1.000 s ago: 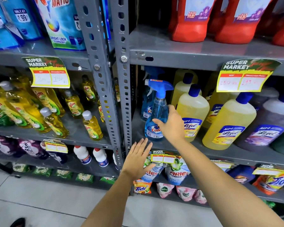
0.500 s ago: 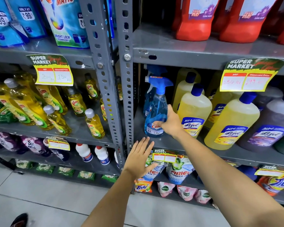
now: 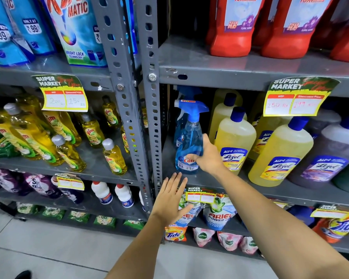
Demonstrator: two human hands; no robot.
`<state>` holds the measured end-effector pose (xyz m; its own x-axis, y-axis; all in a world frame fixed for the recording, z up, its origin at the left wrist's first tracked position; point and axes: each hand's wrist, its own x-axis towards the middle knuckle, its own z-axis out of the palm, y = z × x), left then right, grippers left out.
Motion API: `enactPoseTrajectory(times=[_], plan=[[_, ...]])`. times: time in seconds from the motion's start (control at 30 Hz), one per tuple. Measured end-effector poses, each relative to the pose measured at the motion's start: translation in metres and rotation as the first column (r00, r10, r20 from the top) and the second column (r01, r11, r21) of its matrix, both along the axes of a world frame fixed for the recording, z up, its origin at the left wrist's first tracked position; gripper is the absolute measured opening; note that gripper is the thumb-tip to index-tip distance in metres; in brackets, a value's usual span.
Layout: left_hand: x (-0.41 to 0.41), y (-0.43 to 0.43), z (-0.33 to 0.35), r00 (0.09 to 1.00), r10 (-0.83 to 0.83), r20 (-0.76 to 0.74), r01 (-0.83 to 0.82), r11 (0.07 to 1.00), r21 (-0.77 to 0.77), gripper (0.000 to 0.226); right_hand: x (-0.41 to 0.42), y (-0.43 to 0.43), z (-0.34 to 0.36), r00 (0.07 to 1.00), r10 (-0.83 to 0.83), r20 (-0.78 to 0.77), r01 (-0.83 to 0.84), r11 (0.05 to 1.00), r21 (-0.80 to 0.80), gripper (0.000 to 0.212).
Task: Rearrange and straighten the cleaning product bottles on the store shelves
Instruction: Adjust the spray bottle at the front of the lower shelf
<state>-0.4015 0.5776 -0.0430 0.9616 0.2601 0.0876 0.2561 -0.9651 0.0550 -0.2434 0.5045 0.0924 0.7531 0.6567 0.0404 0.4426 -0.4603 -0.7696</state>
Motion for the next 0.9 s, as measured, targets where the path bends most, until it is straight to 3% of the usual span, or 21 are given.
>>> enactPoseTrajectory(times=[0.4,0.9], plan=[[-0.005,-0.005,-0.003,1.000,0.014,-0.009,-0.014,1.000,-0.025,0.083,-0.002,0.000,0.000,0.997,0.017,0.071,-0.013,0.998,-0.063,0.061],[-0.006,-0.011,0.007,0.997,0.034,-0.076,-0.036,0.999,-0.023,0.085,-0.001,-0.001,-0.001,0.998,0.044,0.033,-0.042,0.998,-0.053,0.059]])
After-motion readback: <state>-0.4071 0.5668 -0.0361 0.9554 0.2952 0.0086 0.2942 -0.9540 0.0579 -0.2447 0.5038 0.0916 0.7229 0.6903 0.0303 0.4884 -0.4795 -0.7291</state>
